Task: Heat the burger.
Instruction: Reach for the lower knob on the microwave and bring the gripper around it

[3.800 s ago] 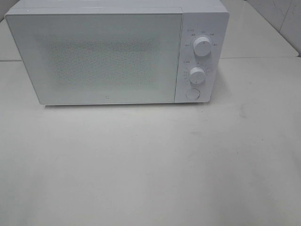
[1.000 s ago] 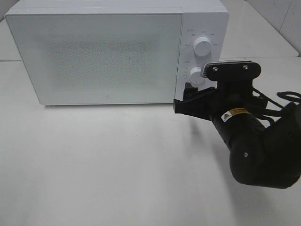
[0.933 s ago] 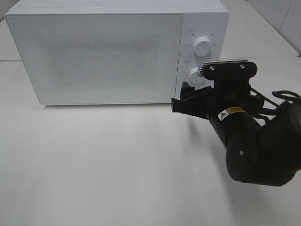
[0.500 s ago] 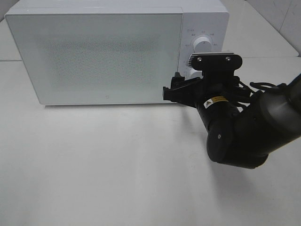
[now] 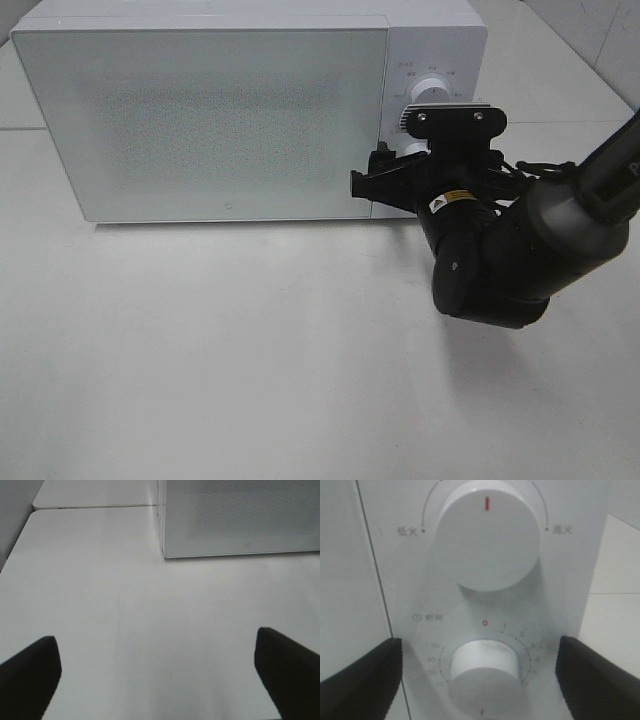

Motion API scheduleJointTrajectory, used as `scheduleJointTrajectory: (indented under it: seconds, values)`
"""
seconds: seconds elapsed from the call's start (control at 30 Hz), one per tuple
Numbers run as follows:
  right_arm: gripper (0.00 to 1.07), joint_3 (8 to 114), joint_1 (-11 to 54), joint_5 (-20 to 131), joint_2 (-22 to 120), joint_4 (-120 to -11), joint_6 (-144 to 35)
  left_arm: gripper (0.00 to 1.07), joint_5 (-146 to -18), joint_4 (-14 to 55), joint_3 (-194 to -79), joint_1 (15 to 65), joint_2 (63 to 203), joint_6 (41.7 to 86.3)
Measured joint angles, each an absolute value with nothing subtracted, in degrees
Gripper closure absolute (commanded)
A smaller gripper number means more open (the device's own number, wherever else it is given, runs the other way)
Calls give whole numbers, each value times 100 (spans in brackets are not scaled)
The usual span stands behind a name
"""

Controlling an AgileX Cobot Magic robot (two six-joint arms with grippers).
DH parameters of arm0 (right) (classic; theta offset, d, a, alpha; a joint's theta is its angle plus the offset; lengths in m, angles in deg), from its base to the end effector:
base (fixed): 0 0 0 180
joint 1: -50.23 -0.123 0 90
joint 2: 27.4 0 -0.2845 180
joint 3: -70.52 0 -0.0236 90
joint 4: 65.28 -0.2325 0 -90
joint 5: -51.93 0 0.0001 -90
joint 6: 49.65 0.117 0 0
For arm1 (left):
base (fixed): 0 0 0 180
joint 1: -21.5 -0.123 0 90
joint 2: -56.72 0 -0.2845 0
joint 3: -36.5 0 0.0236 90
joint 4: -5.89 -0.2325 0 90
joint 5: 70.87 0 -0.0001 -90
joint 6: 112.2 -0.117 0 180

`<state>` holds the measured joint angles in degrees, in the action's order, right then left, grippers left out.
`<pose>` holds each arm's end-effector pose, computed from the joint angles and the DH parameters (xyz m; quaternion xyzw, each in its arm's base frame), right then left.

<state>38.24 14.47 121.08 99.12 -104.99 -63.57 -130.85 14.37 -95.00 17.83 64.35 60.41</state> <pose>0.3401 0.1589 0.1349 0.0031 0.7321 -0.0091 0.6812 0.0033 -0.0148 0.2593 0.0299 0.8457 -0.0227 0.5323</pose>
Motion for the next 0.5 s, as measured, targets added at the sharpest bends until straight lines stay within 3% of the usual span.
scheduleJointTrajectory:
  seconds: [0.5]
  values:
    - [34,3853,1533,12102,9998,-10413,-6283,3,-13085,1437,-9500,1783,6435,6041]
